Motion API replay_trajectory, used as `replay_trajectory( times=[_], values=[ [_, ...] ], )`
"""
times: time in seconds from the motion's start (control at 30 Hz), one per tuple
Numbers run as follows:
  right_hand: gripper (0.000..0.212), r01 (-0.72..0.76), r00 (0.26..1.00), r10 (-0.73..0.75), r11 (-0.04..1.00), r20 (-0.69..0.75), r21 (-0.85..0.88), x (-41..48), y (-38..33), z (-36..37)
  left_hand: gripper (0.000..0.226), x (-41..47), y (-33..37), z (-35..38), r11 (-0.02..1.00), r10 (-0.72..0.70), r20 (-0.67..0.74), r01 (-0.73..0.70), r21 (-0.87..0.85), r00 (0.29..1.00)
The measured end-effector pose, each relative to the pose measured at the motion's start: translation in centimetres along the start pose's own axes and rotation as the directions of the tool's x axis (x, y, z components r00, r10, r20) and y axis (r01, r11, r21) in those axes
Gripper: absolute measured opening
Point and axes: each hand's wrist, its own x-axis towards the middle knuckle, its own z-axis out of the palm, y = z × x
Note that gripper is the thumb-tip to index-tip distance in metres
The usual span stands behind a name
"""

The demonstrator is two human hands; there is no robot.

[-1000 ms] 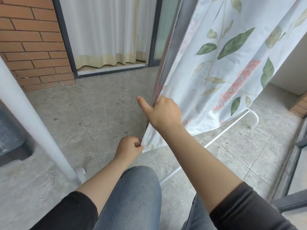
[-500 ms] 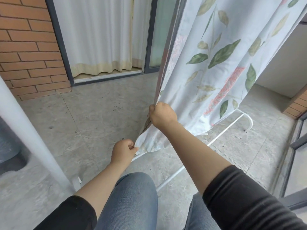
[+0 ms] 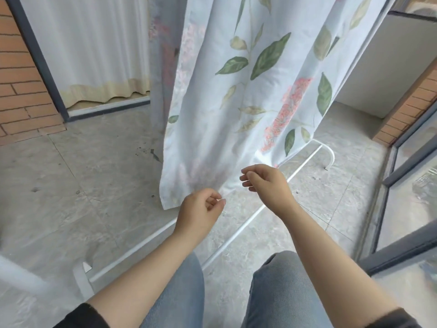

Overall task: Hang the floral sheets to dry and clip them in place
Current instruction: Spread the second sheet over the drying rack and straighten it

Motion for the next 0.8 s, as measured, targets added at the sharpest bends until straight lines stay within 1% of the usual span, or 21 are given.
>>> replay_trajectory(
  times=[0.13, 0.23, 0.3, 0.43, 0.57, 0.7, 0.8],
  values=[
    [0.022, -0.087, 0.985, 0.091, 0.996, -0.147, 0.034, 0.0, 2.6, -4.0, 0.006, 1.4, 4.1, 3.7, 0.995, 0.081, 0.099, -0.076, -0.059, 0.992],
    [0.024, -0.151, 0.940, 0.170, 0.985, -0.294, 0.086, 0.1, 4.9, -7.9, 0.007, 3.4, 6.2, 5.7, 0.994, 0.108, 0.145, -0.102, -0.049, 0.984],
    [0.023, -0.184, 0.908, 0.215, 0.976, -0.361, 0.117, 0.5, 6.4, -10.3, 0.009, 4.7, 6.9, 7.1, 0.994, 0.110, 0.199, -0.109, -0.018, 0.974],
    [0.023, -0.231, 0.876, 0.266, 0.964, -0.403, 0.134, 1.9, 8.9, -12.8, 0.010, 7.5, 8.4, 11.0, 0.992, 0.124, 0.274, -0.129, 0.000, 0.954],
    [0.023, -0.251, 0.863, 0.289, 0.957, -0.415, 0.145, 4.7, 9.5, -14.3, 0.011, 10.8, 11.6, 14.6, 0.984, 0.177, 0.301, -0.168, -0.056, 0.937],
    [0.024, -0.256, 0.854, 0.294, 0.956, -0.429, 0.144, 7.0, 6.3, -18.4, 0.012, 13.4, 18.0, 15.8, 0.978, 0.210, 0.334, -0.195, -0.078, 0.919],
    [0.024, -0.273, 0.823, 0.321, 0.947, -0.468, 0.169, 7.8, 2.2, -22.4, 0.013, 14.6, 23.5, 15.7, 0.980, 0.198, 0.388, -0.189, -0.062, 0.900]
  ],
)
